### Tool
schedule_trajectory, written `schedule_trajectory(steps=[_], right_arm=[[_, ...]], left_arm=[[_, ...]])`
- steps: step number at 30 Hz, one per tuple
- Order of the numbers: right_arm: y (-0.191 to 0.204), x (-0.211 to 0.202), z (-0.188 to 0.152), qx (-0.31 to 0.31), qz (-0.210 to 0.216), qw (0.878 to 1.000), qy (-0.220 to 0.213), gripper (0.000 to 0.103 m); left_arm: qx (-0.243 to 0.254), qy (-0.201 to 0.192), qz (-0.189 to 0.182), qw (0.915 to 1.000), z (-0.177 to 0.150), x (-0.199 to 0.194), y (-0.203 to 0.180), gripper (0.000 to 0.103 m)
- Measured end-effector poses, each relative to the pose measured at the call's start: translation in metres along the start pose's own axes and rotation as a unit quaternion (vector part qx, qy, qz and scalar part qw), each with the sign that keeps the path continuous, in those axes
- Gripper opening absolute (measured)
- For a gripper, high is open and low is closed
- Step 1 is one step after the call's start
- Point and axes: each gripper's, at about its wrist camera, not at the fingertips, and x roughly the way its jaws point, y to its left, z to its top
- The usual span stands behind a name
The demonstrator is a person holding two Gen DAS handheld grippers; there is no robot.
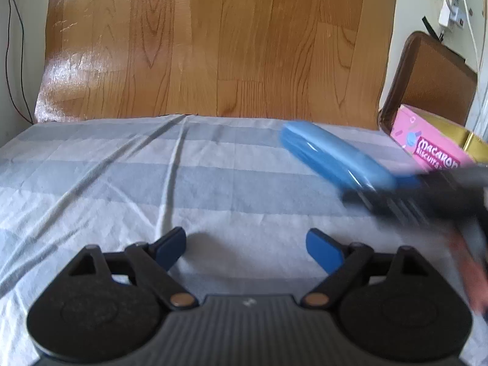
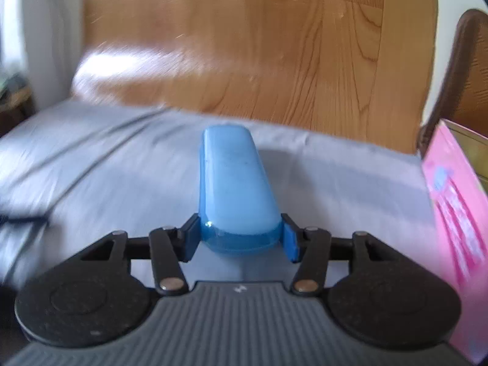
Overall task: Organize soft objects
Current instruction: 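Grasp the blue plastic case with the right gripper, then lower the blue case into the pink tin and release it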
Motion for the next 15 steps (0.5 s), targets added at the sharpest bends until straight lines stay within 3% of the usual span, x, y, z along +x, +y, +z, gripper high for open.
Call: schedule_trajectory(steps=[2,7,11,15], right_arm=[[0.000,-0.039,-0.030,-0.015,0.012,1.000,-0.004,0.056],[-0.013,-0.136,-0.103,-0.022,0.023,0.999,-0.021,0.056],[-0.027,-0.185,-0.151,0.021,-0.004,0.999,-0.027,0.057],[-0.029,-0.204,-0.175,0.051,-0.037,0.997,-0.047,0.060]], left_arm=[[-0.004,0.001,-0.040,0.9992,-0.001,-0.002,0.004,0.101],[0.000,0.020,-0.132,0.9910,-0.007,-0.011,-0.005,0.102],[0.000,0.049,-0.255,0.9658,-0.010,-0.020,-0.051,0.098],[0.043,0.068,-0.313,0.9463,-0.010,-0.023,-0.106,0.098]])
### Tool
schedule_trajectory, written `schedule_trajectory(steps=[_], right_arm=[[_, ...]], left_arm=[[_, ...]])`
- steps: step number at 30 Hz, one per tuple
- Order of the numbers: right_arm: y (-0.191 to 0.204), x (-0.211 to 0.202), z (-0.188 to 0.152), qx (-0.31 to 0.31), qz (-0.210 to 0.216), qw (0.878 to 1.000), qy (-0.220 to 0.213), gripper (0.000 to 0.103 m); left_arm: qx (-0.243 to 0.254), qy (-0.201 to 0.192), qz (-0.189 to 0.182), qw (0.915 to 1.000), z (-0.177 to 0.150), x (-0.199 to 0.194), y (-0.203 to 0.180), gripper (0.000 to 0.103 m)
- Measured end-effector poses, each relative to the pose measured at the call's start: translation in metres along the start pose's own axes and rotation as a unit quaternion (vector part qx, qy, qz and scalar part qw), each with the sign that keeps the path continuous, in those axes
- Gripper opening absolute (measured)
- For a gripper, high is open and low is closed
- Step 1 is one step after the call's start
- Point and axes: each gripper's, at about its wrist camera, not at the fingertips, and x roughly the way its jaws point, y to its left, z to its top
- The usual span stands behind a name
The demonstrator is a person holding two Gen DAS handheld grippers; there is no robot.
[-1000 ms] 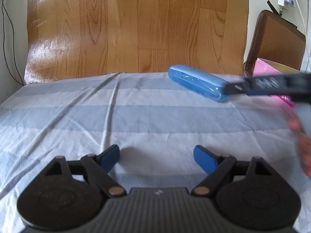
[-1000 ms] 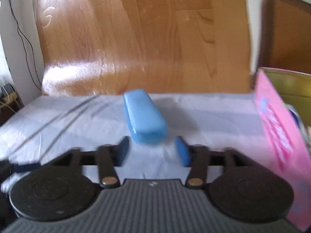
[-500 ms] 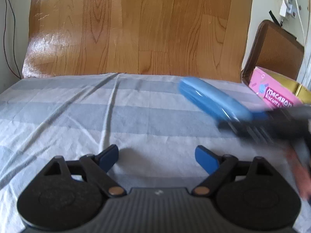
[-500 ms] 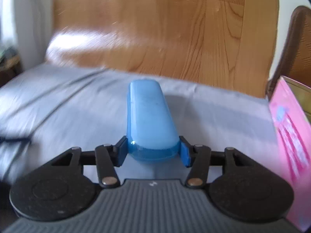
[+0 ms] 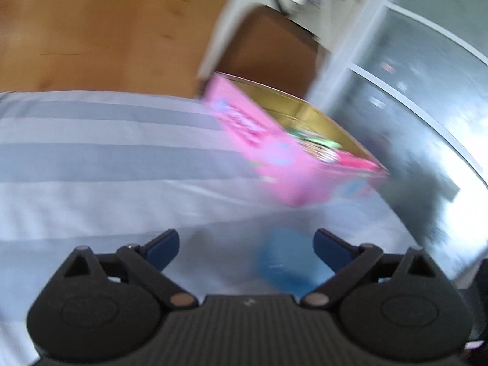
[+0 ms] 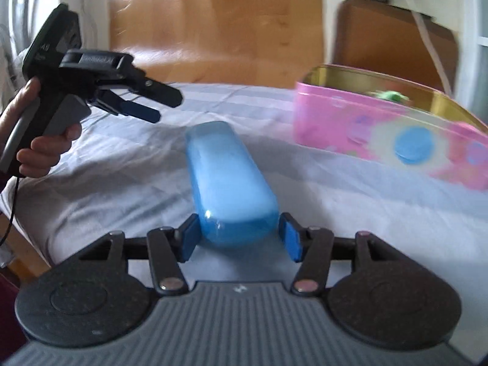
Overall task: Organize soft objects
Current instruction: 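Lower the blue case into the pink tin and release it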
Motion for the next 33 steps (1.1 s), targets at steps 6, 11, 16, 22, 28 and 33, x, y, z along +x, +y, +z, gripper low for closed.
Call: schedule_trajectory(steps=[6,11,16,22,28,33], right_arm=[[0.007,0.006,-0.005,-0.013,-0.011,1.000,-0.021,0.061],[0.003,0.003,-0.005,-0.014,-0.006,0.999,-0.037,0.059],[-0.004,-0.012,0.011,-0.014,-0.021,0.995,-0.093,0.059],[-0.050,-0.012,0.052,0.003,-0.064,0.989,-0.135,0.059],[-0.105,0.014,0.085,0.024,-0.107,0.986,-0.129,0.059],[-0.137,0.038,0.098,0.050,-0.127,0.985,-0.110,0.059]], left_arm=[[0.026,0.054,-0.023,0.9979,-0.010,0.036,-0.027,0.081],[0.003,0.045,-0.025,0.9987,-0.015,0.026,-0.026,0.070],[-0.006,0.022,-0.039,0.9990,0.018,0.019,-0.034,0.067],[0.065,-0.012,-0.034,0.9972,0.083,0.046,-0.081,0.070],[0.052,-0.013,-0.039,0.9978,0.132,0.108,-0.092,0.070],[0.037,0.003,-0.029,0.9989,0.144,0.152,-0.093,0.067]])
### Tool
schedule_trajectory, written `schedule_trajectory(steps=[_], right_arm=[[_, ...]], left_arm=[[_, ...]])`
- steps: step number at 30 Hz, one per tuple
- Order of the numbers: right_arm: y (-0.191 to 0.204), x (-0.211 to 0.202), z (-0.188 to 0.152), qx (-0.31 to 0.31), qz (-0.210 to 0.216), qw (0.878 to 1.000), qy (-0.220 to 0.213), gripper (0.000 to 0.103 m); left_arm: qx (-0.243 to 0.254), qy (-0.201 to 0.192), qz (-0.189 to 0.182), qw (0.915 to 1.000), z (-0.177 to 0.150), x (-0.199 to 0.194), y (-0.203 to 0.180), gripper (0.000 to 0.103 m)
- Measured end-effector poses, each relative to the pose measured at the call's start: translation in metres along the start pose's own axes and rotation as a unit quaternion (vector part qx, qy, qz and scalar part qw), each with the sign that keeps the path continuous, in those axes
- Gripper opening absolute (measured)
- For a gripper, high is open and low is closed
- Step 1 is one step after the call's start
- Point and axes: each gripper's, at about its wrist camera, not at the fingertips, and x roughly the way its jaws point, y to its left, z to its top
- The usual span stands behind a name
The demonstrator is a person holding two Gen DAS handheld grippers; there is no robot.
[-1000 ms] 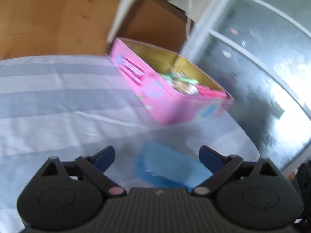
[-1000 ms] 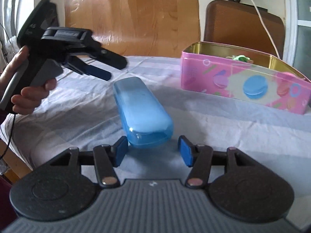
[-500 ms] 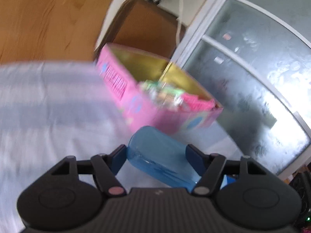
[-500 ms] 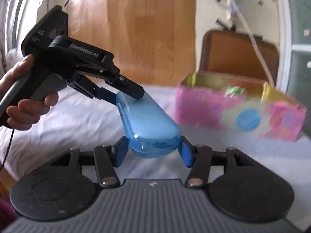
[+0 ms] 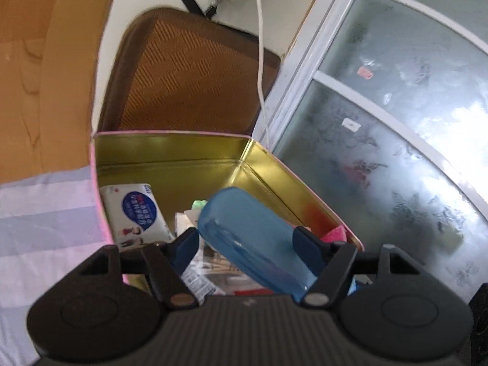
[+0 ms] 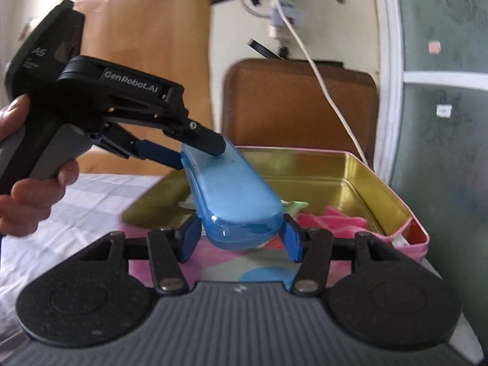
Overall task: Organize soft objects
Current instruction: 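Lower the blue case into the pink tin and release it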
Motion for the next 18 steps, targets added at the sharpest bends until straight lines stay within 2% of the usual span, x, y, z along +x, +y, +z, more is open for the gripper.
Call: schedule_trajectory(steps=[2,4,8,9,12,15,18], right_arm=[[-0.004,0.009,0.003,0.009,-0.004,1.000,0.002,0.058],[-0.003,0.022,0.008,0.009,-0.014,1.000,0.009,0.058],[0.000,0.052,0.012,-0.001,-0.081,0.996,0.029,0.059],[0.000,0.053,0.011,0.002,-0.088,0.996,0.029,0.062],[-0.002,0.042,0.006,0.027,-0.089,0.996,0.015,0.073],[0.000,0.025,-0.001,0.037,-0.090,0.995,0.000,0.073],[0.003,0.005,-0.006,0.053,-0.087,0.995,-0.016,0.073]], left_arm=[[0.006,0.010,0.001,0.9999,0.002,0.014,-0.003,0.067],[0.021,-0.002,0.024,0.9995,0.004,0.021,-0.010,0.071],[0.025,-0.008,0.083,0.9962,0.010,0.027,-0.013,0.078],[0.023,-0.006,0.091,0.9956,0.010,0.027,-0.012,0.079],[0.025,-0.011,0.118,0.9927,0.003,0.017,-0.009,0.084],[0.039,-0.020,0.145,0.9885,-0.007,0.005,-0.013,0.088],[0.049,-0.021,0.151,0.9870,-0.018,-0.005,-0.020,0.088]])
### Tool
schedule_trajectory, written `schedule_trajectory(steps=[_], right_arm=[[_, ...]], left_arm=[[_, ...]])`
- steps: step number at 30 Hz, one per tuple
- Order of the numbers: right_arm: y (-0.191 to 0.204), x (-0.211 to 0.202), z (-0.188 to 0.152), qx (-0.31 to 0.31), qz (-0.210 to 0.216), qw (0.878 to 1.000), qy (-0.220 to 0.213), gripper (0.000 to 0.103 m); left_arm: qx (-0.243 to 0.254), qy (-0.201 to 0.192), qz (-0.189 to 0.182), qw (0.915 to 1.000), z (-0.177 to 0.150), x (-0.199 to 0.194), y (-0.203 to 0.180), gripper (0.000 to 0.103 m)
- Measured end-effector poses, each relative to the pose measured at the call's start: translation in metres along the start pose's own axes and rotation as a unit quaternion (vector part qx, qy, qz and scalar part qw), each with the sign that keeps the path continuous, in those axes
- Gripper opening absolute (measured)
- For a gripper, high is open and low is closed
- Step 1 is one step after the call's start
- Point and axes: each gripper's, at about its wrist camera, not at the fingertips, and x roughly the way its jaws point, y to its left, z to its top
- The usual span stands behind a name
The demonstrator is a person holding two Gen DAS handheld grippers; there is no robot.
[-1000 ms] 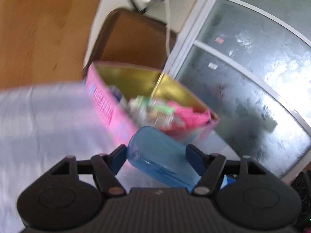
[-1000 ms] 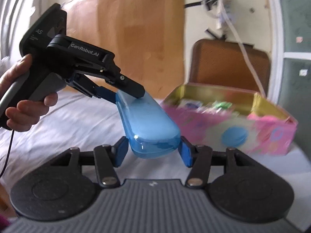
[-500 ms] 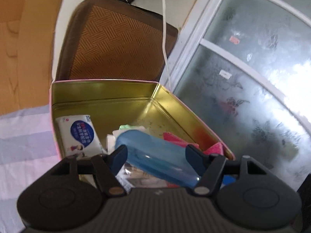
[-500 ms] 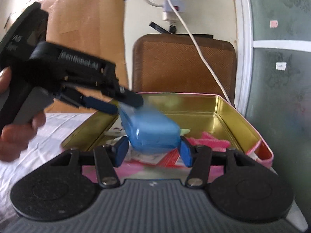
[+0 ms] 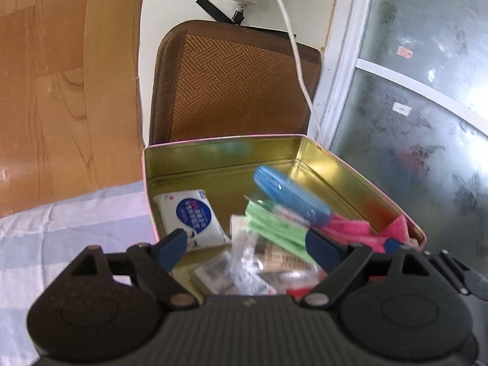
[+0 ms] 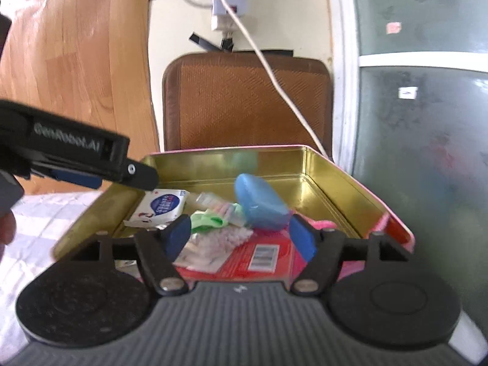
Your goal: Organize soft objects
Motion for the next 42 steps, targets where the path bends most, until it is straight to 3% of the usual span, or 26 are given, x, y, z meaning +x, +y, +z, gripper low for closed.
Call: schedule_trajectory(steps=[12,26,32,42], right_arm=[[0.009,-0.084,-0.023,0.076,0.025,0.996,-0.023,0.073],[0.034,-0.139,-0.049,0.094,0.026,0.995,-0.002,0.073],[0.048,-0.155,-0.053,0.089,0.028,0.996,0.009,0.074],[0.058,-0.197,-0.054,0.094,0.052,0.994,-0.007,0.087]], left_arm=[[0.058,-0.026,0.039,0.9972,-0.053,-0.079,-0.029,0.092],[0.051,-0.047,0.067,0.9953,-0.121,-0.155,-0.011,0.099],[0.044,-0.056,0.097,0.9927,-0.144,-0.183,-0.005,0.103],[0.054,-0.066,0.139,0.9867,-0.176,-0.225,-0.016,0.103]])
